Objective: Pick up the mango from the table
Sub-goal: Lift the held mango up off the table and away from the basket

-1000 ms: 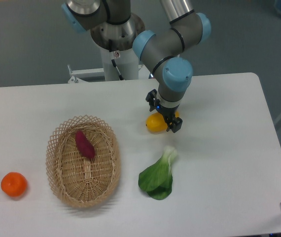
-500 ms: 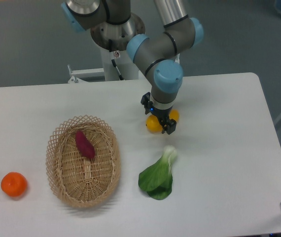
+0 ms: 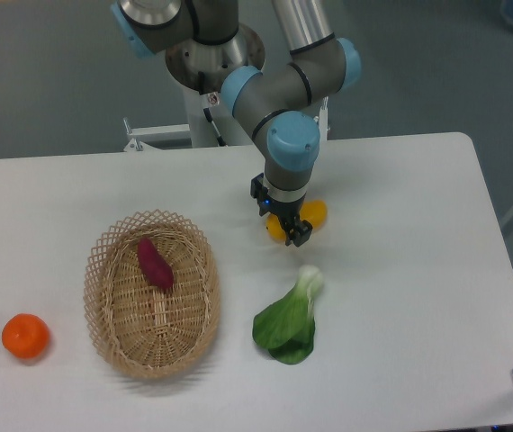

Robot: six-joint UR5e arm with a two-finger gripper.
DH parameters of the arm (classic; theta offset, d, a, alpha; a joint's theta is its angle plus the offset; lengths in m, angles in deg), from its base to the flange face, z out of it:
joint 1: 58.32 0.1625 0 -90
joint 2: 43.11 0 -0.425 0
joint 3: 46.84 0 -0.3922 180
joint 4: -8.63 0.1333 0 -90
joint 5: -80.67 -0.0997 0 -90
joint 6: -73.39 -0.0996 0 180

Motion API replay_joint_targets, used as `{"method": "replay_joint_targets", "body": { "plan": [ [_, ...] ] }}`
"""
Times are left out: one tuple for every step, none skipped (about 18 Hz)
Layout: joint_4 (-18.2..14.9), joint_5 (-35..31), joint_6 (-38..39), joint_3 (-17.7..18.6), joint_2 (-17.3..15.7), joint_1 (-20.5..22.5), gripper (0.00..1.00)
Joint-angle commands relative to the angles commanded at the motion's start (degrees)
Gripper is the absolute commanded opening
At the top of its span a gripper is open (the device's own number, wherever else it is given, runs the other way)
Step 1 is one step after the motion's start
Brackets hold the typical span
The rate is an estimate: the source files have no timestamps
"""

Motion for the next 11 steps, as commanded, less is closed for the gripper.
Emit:
{"method": "replay_joint_targets", "body": {
  "plan": [
    [0.0, -0.44, 0.0, -0.09, 0.0, -0.09, 0.59],
    [0.0, -0.53, 0.0, -0.17, 0.0, 0.0, 0.57],
    [0.0, -0.62, 0.0, -0.18, 0.0, -0.09, 0.55],
    [0.0, -0.97, 0.0, -0.18, 0.0, -0.09, 0.54],
    [0.0, -0.97, 0.0, -0.26, 0.0, -0.09, 0.52],
    [-0.09, -0.97, 0.0, -0.61, -0.09, -0.09, 0.51],
    [-0.09, -1.06, 0.09, -1.05, -0.09, 0.0, 0.51],
    [-0.17, -1.06, 0.09, -1.4, -0.18, 0.0, 0.51],
    [-0.26, -1.15, 0.0, -2.02, -0.35, 0.0, 0.51],
    [-0.44, -1.24, 0.0, -2.72, -0.44, 0.0, 0.51],
    [-0.53, -1.67, 0.0, -3.68, -0.44, 0.0, 0.51]
  ]
}}
